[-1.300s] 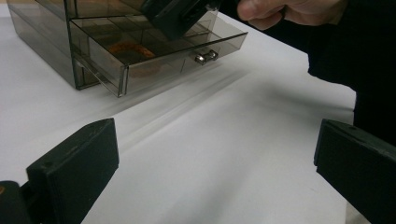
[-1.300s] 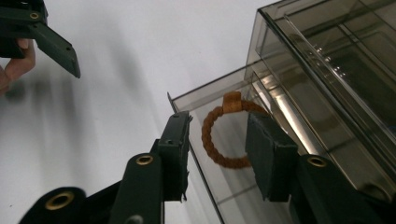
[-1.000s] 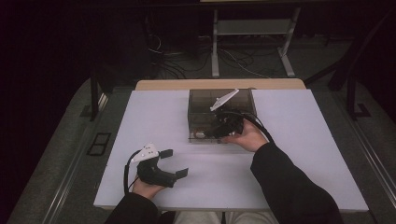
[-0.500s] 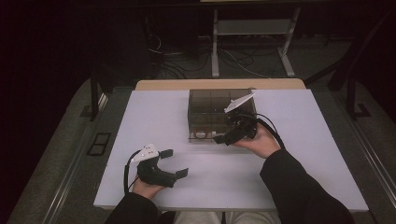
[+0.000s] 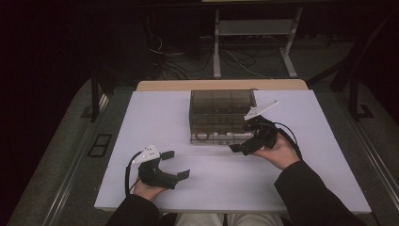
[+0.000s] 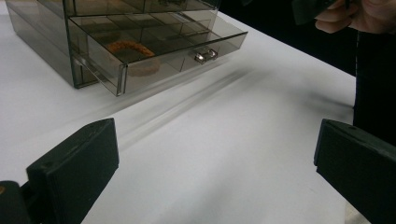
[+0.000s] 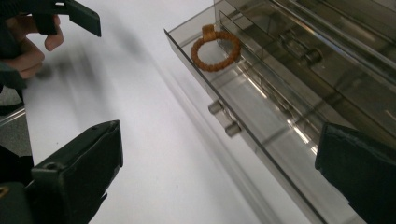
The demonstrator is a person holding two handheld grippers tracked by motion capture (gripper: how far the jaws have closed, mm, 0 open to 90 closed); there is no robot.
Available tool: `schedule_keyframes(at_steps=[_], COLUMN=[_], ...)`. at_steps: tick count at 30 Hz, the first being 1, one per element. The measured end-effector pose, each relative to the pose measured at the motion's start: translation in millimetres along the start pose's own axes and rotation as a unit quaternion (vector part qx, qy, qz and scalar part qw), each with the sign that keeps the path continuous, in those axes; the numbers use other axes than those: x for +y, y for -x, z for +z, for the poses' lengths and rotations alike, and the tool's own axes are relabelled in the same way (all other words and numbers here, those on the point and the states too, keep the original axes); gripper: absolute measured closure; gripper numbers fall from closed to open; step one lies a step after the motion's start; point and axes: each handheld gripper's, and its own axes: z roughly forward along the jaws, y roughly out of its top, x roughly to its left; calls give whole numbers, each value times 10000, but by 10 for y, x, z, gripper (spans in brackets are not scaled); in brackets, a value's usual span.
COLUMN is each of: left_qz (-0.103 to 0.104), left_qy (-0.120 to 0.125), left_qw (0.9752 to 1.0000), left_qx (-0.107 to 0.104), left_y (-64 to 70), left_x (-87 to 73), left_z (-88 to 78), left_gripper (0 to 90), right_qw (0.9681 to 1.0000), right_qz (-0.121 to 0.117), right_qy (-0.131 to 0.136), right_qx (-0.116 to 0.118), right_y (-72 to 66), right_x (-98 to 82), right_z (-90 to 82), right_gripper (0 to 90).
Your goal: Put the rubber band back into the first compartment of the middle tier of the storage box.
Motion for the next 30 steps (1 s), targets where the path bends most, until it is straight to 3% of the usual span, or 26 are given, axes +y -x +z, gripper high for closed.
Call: schedule_keyframes(at_steps=[18, 30], left_qz=[0, -2], left_qy=[-2, 8], left_qw=[10000, 10000], left_qx=[8, 20], left_y=[6, 2], left_x=[1, 4], left_z=[5, 5], left_gripper=[0, 0], right_qw=[9987, 9955], right_qz=[358, 671], right_qy=[295, 569], right_qx=[-207, -363], right_y=[33, 55], right_x=[-479, -904], right_z=[-335, -473], right_gripper=[2, 3])
